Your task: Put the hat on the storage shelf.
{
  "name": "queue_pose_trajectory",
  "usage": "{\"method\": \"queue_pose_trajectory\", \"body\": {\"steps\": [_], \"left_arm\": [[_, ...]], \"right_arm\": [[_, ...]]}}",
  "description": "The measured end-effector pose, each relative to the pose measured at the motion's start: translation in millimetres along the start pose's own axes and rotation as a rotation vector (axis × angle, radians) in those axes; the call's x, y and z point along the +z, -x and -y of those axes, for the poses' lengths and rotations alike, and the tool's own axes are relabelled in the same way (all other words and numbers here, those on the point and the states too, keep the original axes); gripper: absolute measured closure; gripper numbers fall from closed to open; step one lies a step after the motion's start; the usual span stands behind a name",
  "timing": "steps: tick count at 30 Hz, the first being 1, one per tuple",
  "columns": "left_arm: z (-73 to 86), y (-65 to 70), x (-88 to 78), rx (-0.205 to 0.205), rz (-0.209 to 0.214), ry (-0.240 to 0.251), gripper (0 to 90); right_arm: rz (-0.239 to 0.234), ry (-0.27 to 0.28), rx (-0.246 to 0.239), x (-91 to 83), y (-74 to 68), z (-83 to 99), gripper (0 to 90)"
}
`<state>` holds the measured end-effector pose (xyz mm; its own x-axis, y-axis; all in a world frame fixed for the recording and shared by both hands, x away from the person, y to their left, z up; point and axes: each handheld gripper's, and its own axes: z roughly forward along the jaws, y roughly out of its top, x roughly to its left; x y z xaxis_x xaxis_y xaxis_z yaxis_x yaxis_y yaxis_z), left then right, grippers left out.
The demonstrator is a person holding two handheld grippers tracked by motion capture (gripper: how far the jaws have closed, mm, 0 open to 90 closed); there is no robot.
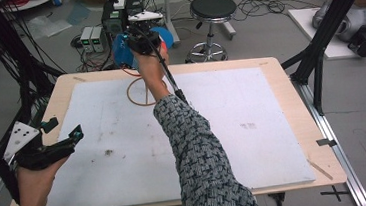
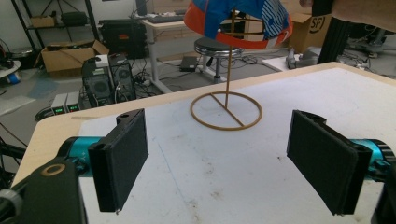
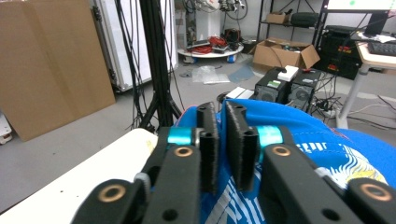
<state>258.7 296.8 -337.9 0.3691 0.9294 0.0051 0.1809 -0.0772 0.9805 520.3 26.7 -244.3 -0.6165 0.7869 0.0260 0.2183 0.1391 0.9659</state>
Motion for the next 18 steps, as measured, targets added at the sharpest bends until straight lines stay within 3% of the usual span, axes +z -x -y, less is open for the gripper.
{"method": "queue_pose_trajectory", "body": {"steps": [18], "left_arm": [[-0.5,1.6,1.8,0.001,0.015,-0.002,20.6]], "right_arm": [[0.025,0.016,0.003,-8.1,4.8,1.7,74.9]]}}
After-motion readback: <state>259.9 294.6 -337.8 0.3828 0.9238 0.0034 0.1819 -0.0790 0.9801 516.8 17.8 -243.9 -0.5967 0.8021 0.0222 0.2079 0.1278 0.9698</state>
